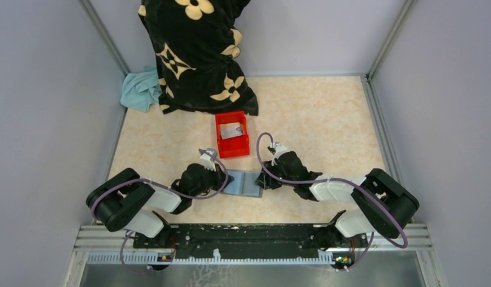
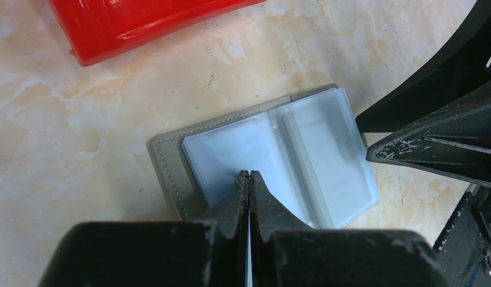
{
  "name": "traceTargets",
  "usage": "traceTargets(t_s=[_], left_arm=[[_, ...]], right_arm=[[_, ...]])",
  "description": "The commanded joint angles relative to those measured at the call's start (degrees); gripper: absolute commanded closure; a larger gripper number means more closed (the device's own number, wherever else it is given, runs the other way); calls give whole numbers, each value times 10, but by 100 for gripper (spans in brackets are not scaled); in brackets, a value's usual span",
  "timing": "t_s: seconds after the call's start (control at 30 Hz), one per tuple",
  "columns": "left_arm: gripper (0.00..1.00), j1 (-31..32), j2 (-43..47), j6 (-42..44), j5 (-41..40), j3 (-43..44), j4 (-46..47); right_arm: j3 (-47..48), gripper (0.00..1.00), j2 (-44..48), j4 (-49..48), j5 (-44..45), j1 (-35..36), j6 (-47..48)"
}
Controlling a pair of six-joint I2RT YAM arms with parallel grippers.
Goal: Take the credit cards out of the card holder
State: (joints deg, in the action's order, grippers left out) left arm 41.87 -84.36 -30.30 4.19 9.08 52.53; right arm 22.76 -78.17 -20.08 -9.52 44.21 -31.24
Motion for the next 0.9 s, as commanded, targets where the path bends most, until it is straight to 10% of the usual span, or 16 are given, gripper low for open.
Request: traceTargets(t_s=[0.0,0.23,0.87], left_arm=[[100,2,-9,-4,11,-14,-9],[100,3,-22,-11,27,-16,9],[100,5,-28,-14,51,-18,41]], right_arm=[[-2,60,-2,-24,-3,14,-10],[19,100,-4,-12,3,37,-10],[74,100,51,7,-8,46,-4]])
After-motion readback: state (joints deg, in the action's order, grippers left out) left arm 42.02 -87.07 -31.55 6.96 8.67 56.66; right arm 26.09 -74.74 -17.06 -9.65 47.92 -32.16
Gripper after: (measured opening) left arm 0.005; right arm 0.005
